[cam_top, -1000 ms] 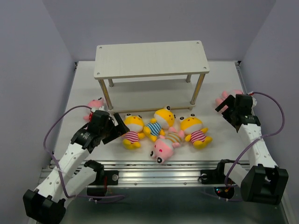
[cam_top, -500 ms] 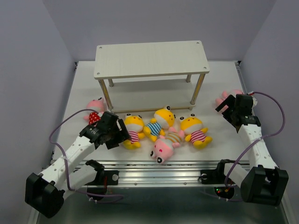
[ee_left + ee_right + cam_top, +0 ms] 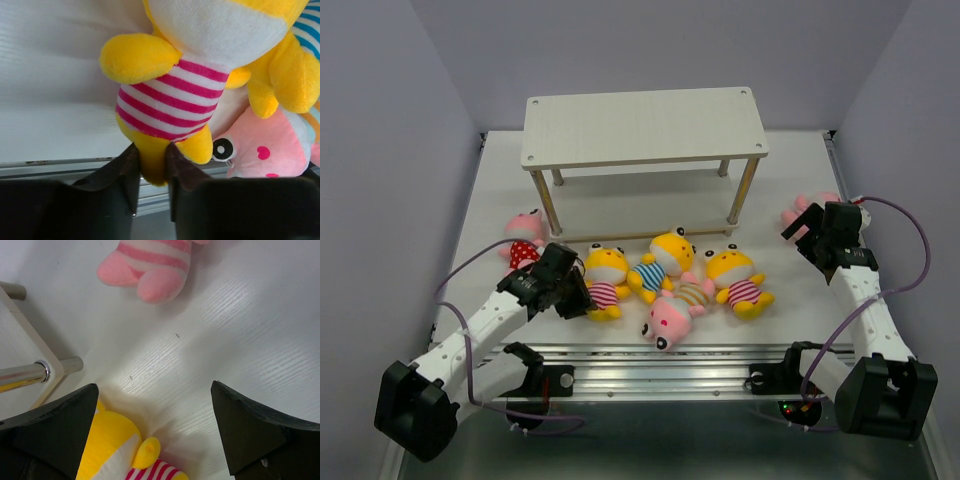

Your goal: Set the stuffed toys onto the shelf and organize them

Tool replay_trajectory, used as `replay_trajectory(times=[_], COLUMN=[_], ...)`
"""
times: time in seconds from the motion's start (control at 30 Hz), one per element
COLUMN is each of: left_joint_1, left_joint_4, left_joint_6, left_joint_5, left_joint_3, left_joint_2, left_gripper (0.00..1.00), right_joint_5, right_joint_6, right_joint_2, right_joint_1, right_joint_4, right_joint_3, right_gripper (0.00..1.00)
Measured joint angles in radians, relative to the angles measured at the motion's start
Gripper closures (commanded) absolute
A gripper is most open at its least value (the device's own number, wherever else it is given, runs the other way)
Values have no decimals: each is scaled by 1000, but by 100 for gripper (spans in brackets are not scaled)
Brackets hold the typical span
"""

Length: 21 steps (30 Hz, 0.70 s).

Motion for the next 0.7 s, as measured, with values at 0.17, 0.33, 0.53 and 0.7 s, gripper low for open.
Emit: replay_trajectory(times=[0.17, 0.33, 0.53, 0.7], left_joint_1=[-4, -5, -5, -5], left_joint_4=[17, 15, -21, -19], left_joint_6=[2, 1, -5, -27], left_joint_5=[6, 2, -20, -39], left_joint_3=[0, 0, 46, 101], left_joint_2=[19, 17, -28, -132], left_gripper=[100, 100, 100, 100], right_joint_5=[1, 1, 1, 1], right_joint_6=[0, 0, -4, -6], right_joint_2=[0, 1, 2, 2], right_joint_1=[0, 0, 0, 0], right_joint_4=[0, 0, 0, 0], right_joint_3=[0, 0, 0, 0], right_gripper=[0, 0, 0, 0])
